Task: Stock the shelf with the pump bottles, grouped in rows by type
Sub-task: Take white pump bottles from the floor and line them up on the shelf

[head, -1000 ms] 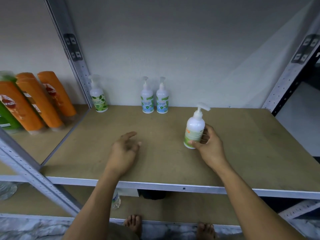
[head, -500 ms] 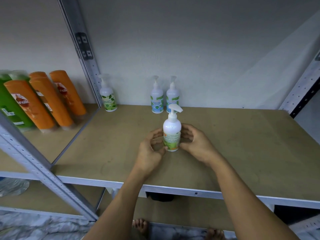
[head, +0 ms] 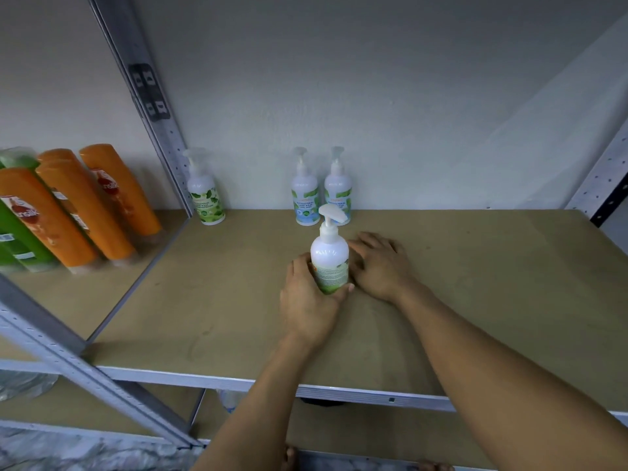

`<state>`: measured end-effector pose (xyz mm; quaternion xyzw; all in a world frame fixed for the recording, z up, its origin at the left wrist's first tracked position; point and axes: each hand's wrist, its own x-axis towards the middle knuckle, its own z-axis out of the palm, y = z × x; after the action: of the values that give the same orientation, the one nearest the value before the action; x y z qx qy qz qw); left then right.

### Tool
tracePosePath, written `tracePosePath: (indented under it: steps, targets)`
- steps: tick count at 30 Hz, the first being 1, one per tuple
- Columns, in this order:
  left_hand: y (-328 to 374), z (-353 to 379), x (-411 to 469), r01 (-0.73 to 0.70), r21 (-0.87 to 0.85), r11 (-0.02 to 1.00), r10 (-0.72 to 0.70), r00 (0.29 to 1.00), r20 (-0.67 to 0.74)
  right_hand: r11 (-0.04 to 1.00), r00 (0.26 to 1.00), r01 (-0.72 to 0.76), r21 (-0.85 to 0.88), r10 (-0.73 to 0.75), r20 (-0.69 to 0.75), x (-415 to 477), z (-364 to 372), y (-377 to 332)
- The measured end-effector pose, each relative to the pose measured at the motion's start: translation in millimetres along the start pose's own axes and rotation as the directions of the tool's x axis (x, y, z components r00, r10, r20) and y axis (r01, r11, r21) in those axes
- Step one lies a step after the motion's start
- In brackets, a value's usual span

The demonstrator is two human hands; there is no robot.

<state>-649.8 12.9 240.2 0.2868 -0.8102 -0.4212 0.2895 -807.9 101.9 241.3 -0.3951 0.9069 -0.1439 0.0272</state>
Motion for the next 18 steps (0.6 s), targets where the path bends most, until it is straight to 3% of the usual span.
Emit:
tracePosePath:
  steps: [6, 12, 18]
  targets:
    - [-21, -42, 34, 0.062, -0.167, 0.984, -0.064, 0.998, -0.008, 0.997, 0.999, 0.001, -0.08, -0.004, -0.036, 3, 10, 3]
    - [-55, -88, 87, 0.059, -0.084, 0.995, -0.061, 0.998, -0.02, 0.996, 0.992, 0.023, -0.091, -0.034, -0.119, 4, 13, 4]
    - [-71, -117, 147, 0.068, -0.081, 0.994, -0.062, 0.995, 0.075, 0.992, 0.99, 0.012, -0.127, -0.029, -0.136, 9, 16, 6]
